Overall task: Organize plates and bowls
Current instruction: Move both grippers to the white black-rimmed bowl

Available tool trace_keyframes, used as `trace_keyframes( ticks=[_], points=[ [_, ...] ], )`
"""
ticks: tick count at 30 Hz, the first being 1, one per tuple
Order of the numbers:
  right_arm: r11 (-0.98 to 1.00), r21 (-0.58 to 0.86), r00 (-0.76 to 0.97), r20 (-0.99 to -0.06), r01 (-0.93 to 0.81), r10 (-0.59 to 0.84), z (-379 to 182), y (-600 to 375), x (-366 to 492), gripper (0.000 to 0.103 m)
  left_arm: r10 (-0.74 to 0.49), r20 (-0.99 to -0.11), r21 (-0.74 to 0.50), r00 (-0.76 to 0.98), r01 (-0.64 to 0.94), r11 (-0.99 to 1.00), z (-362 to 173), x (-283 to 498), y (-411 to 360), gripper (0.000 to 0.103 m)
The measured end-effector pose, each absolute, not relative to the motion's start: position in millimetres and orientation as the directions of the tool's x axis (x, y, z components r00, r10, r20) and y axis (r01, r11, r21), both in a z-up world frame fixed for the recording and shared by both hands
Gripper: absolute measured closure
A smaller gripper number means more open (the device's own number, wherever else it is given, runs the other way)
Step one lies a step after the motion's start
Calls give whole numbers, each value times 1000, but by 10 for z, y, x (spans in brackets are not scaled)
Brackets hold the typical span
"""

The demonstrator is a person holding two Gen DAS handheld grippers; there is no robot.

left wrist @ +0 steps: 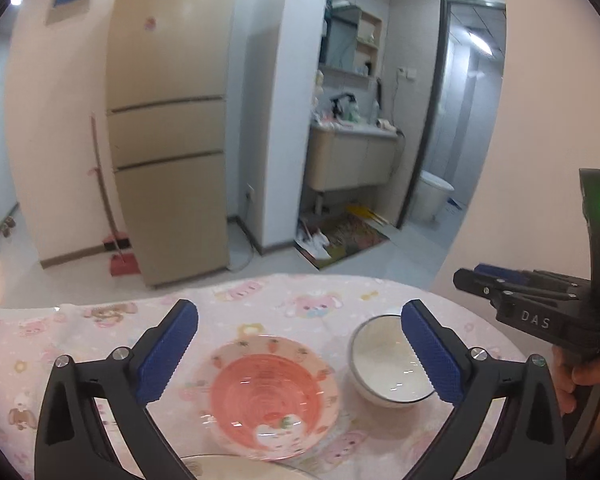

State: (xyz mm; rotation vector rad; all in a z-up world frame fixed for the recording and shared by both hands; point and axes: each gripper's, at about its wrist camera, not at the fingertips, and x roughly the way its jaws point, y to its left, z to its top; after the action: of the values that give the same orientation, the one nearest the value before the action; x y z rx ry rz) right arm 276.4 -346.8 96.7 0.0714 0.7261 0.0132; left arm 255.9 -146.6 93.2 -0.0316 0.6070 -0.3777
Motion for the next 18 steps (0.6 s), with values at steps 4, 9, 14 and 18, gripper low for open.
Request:
trace_keyframes(
  ticks=[4,9,14,18],
  points=[
    [995,94,736,-676,32,40,940,-3630,2823,70,-367,-620,-139,694,363,921,832,2754,-1732,17],
    [993,113,679,-732,28,64,756,-3756,2969,70,-348,-704,-138,619,362,922,611,2975,-1960,40],
    [994,103,614,-787,40,57,530,-3862,3097,78,-323,-770,-120,550,373,920,404,3076,-2164,43],
    [996,85,561,-825,-3,72,374,-3802,3133,78,-255,-822,-73,510,350,934,292,3175,-2283,43]
  ],
)
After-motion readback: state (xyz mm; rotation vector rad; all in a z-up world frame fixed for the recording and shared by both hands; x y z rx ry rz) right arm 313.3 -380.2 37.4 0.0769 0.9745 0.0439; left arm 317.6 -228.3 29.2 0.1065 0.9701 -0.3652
